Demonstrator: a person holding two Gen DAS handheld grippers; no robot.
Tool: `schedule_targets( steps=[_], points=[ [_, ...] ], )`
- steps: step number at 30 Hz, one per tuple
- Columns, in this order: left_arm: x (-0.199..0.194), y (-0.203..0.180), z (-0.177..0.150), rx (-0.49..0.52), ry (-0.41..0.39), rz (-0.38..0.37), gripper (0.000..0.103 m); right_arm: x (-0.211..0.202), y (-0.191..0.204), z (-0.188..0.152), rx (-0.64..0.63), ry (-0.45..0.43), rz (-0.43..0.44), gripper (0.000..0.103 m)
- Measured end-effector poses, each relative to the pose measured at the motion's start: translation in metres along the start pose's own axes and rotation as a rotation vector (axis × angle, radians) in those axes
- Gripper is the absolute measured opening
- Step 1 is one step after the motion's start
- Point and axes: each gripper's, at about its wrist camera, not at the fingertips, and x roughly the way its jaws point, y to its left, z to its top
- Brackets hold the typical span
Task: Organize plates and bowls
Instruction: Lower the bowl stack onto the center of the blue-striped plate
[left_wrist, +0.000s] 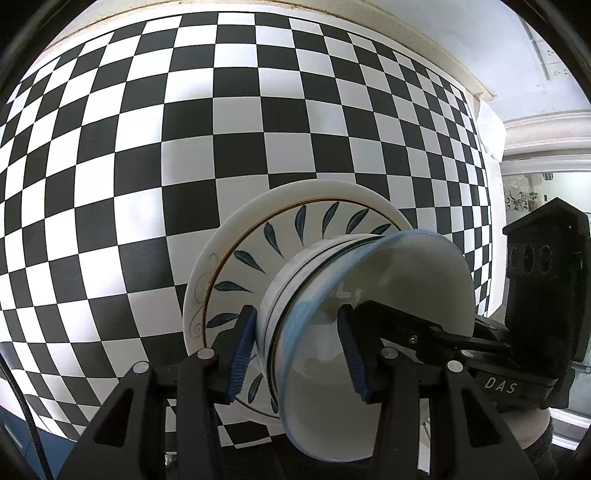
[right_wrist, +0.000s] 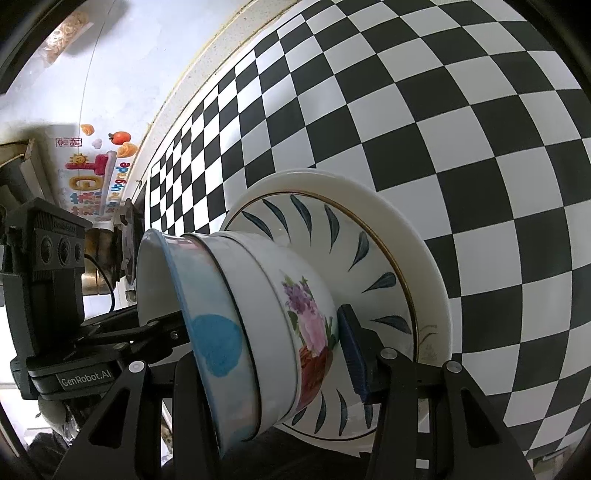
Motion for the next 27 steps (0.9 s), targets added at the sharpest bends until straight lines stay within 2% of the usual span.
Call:
schedule_targets(
  steps=[9,18,20,21,23,24,27],
  points=[
    [-0.008,-0.001,-0.005,-0.026,-0.049,0.029,0.041,-0.002,0.004,-0.003,-0.014,-0.007,-0.027,0.049],
    [-0.031,-0.006,-0.026,-0.032,-0.157,0.143,0.044,-0.016,0.022,-0.009,-0.100,-0.048,-0.121,0.049],
    [-0.038,-0.007,-0.032,-0.026,-0.200,0.179,0.050,-0.025,0.029,-0.013,-0.126,-0.074,-0.166,0.049],
    [-0.041,-0.007,-0.034,-0.024,-0.216,0.192,0.056,-0.029,0.032,-0.015,-0.141,-0.087,-0.194,0.053],
    [-0.049,-0.007,-0.039,-0.024,-0.262,0.231,0.070,-0.040,0.040,-0.021,-0.175,-0.124,-0.253,0.068],
    [-0.053,-0.007,-0.040,-0.030,-0.282,0.237,0.077,-0.046,0.044,-0.024,-0.190,-0.141,-0.281,0.079],
    [-0.067,-0.006,-0.048,-0.055,-0.347,0.254,0.087,-0.060,0.053,-0.035,-0.225,-0.192,-0.373,0.085]
  ],
)
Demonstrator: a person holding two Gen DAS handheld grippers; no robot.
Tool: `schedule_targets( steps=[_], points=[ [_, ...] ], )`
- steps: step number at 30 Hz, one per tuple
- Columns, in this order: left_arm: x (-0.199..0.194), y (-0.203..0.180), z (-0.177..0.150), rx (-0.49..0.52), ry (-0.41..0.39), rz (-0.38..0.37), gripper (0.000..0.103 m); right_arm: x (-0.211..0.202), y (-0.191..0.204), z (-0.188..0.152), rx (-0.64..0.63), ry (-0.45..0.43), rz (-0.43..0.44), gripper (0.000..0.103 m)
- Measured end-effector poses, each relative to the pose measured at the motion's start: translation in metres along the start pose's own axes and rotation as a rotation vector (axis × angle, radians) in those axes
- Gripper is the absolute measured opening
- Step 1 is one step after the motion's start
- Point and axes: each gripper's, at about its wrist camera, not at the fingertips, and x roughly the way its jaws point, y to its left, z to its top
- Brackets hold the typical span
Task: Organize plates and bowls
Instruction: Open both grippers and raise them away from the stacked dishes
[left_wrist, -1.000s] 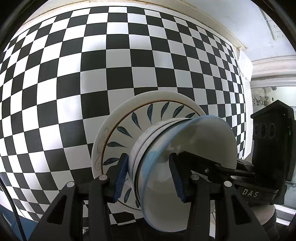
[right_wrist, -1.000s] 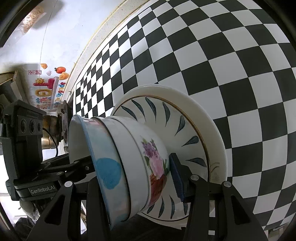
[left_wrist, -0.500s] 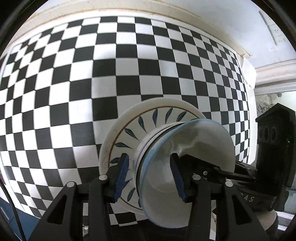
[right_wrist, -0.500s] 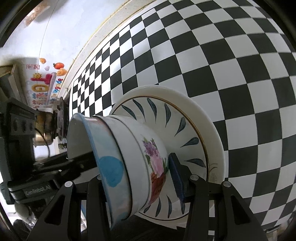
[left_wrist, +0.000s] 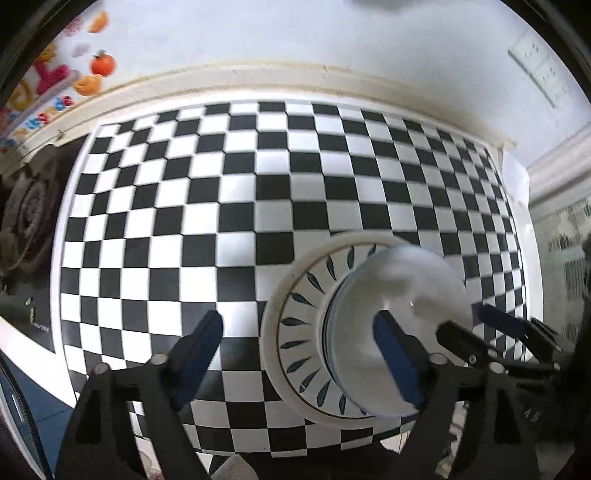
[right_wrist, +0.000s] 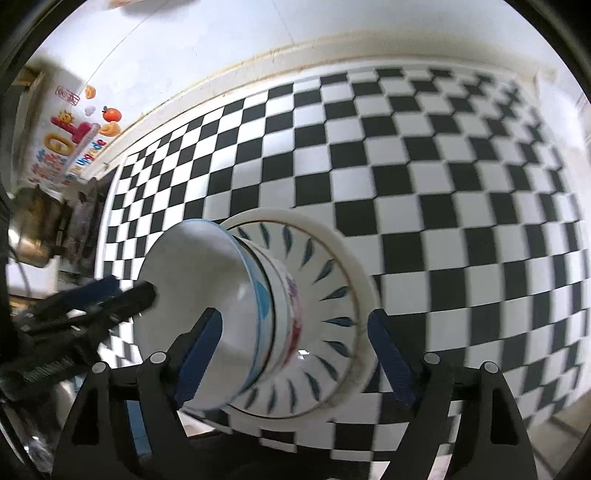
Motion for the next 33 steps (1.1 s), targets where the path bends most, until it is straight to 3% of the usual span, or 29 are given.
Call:
schedule_targets(
  steps=[3,6,12,19,25,33],
  points=[
    [-0.014,-0.001,-0.004,-0.010,-0.062,0.045,0.099,-0.016,0.005,-0.006,-0.032,-0.043,-0.066,0.088],
    [-0.025,-0.001,-0.009,-0.021,-0.093,0.058,0.099,-0.030,0.012,-0.013,-0.068,-0.081,-0.112,0.089],
    [-0.045,-0.009,-0.023,-0.035,-0.141,0.053,0.099,-0.059,0.021,-0.023,-0.100,-0.124,-0.113,0.090],
    [-0.102,-0.016,-0.045,-0.006,-0.267,0.055,0.099,-0.117,0.042,-0.050,-0.106,-0.231,-0.123,0.090],
    [-0.169,-0.018,-0.088,0.056,-0.379,0.082,0.100,-0.190,0.063,-0.100,-0.070,-0.366,-0.137,0.091],
    [-0.239,-0.010,-0.155,0.063,-0.479,0.111,0.099,-0.264,0.092,-0.178,-0.070,-0.505,-0.136,0.092]
  ],
)
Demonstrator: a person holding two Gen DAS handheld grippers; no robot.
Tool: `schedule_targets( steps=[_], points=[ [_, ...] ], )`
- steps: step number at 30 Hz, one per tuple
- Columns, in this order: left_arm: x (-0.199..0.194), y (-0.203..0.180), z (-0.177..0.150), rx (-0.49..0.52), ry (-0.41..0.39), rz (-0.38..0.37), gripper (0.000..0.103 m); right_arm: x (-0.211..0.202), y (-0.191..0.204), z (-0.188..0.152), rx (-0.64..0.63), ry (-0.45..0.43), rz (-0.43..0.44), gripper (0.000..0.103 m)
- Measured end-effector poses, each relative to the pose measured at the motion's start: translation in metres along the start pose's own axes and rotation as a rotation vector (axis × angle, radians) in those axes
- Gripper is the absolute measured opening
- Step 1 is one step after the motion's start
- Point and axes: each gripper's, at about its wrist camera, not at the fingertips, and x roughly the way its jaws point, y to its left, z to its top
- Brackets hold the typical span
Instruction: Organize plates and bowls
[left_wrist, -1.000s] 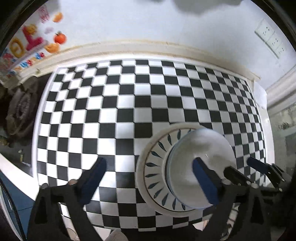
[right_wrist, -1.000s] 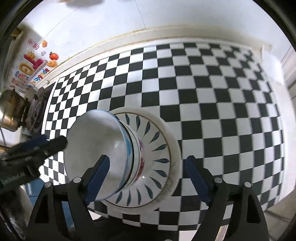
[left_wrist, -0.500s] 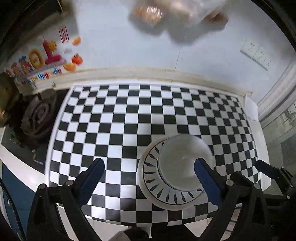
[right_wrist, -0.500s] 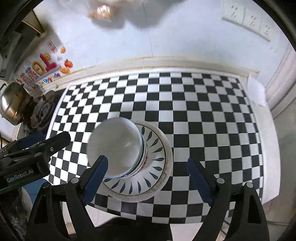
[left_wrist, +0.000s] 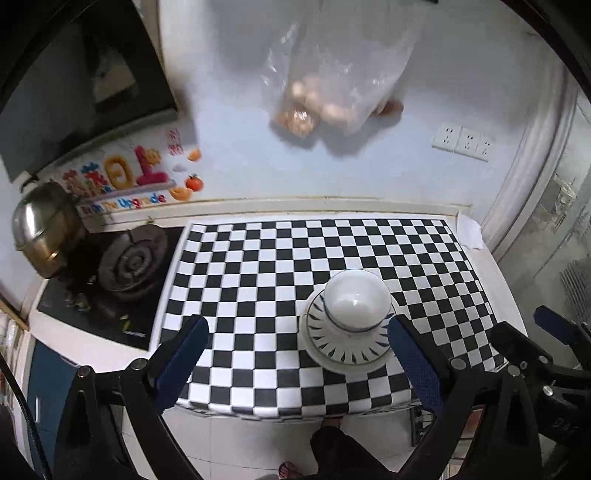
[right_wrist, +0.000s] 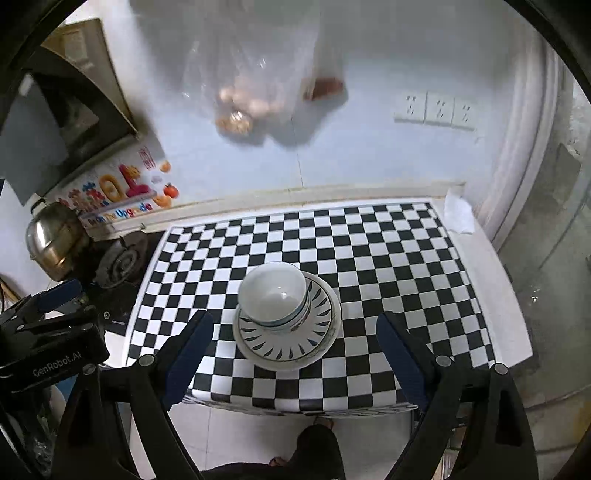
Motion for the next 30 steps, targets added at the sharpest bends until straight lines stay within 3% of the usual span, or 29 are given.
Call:
schedule_targets(
  steps=[11,20,30],
  points=[
    [-0.090,0.004,-0.062,-0.008,-0.051,0.035,0.099,-0.113,0.020,-0.064,-0.009,-0.091,-0.018,0.093],
    [-0.130,0.000,-0.092,-0.008,-0.113,0.038,0.099,-0.166,0.036,-0.103,-0.060,-0.145,-0.033,0.094],
    [-0.150,0.009,-0.098,-0.006,-0.156,0.042,0.099,-0.194,0.040,-0.109,-0.055,-0.205,-0.054,0.094]
  ],
)
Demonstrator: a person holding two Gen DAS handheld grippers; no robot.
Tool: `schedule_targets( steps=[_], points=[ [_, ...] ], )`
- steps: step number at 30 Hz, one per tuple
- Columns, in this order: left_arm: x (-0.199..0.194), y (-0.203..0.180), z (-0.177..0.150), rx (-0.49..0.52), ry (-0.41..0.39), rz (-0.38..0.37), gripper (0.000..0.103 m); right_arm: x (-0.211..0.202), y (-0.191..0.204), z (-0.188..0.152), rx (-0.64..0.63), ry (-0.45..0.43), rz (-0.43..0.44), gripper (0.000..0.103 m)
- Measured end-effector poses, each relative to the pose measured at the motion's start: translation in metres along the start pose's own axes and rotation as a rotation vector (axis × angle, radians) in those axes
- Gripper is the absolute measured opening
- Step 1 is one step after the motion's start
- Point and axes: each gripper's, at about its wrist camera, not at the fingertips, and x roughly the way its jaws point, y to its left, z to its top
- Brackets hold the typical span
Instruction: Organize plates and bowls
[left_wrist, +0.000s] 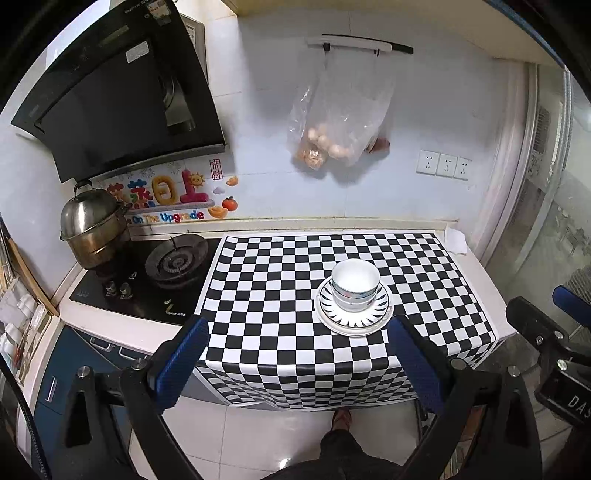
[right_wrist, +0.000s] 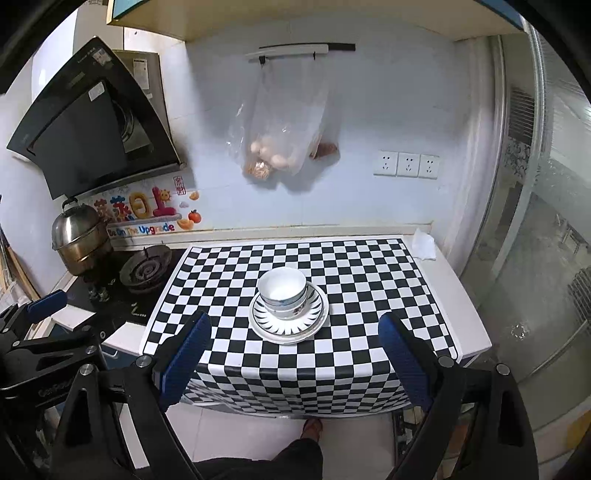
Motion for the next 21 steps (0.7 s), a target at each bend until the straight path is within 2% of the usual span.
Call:
schedule_targets(
  steps=[21],
  points=[
    [-0.0080,0.0029,-0.0003,-0.012,-0.017,-0.003,0.099,-0.0056,0.0098,0.0069,-0.008,-0.020,-0.033,0.094]
  ],
)
